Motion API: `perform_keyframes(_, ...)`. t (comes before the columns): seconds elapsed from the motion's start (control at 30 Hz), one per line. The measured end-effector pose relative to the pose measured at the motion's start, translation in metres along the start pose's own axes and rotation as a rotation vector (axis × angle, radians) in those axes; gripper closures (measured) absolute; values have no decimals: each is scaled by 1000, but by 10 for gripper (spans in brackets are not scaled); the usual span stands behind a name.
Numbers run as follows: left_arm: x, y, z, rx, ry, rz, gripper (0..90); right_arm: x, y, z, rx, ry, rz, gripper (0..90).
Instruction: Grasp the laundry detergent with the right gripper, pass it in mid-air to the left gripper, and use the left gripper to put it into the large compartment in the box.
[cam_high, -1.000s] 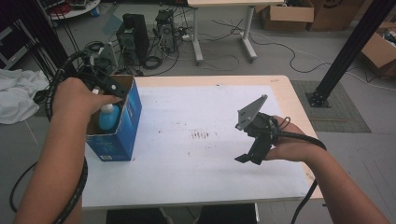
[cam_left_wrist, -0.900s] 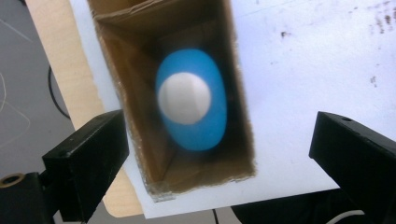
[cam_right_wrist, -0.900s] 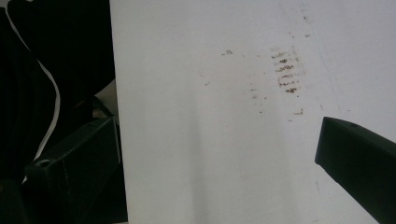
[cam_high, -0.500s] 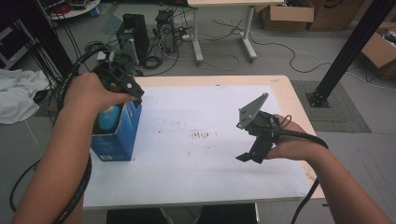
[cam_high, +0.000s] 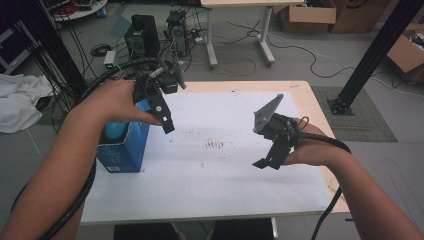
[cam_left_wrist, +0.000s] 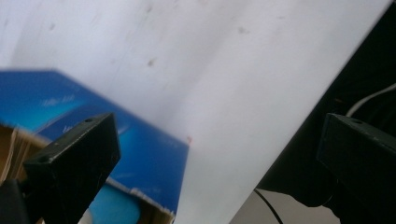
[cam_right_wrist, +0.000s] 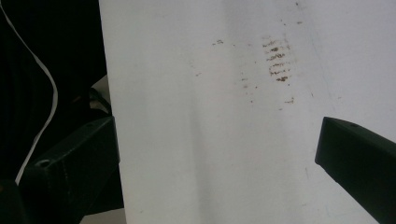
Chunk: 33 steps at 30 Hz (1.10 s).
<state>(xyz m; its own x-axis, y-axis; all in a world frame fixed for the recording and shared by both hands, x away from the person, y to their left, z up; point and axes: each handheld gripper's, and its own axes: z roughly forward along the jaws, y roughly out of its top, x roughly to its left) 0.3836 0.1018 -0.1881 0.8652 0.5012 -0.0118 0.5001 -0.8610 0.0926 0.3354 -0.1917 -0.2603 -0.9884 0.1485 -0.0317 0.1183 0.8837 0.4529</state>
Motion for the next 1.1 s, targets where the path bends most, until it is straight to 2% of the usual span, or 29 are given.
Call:
perform_keyframes(0.07,-4,2,2,16,5,62,1,-1,1,0,13,1,1,0)
perform_keyframes(0.13,-6,2,5,24,-11,105,1,-2,2,0,34,-2,0,0)
perform_keyframes(0.23,-8,2,11,33,-39,186,1,-4,3,-2,33,-5,2,0)
perform_keyframes(0.4,-12,4,20,38,-74,248,1,-9,8,-2,32,-8,4,0)
perform_keyframes(0.57,-12,6,18,22,-79,262,1,-10,12,-3,36,-9,4,0)
perform_keyframes(0.83,-17,8,16,5,-62,290,1,-10,14,-5,37,-12,-1,0)
perform_keyframes(1.1,-18,11,18,6,-67,287,1,-11,14,-5,36,-13,-5,0)
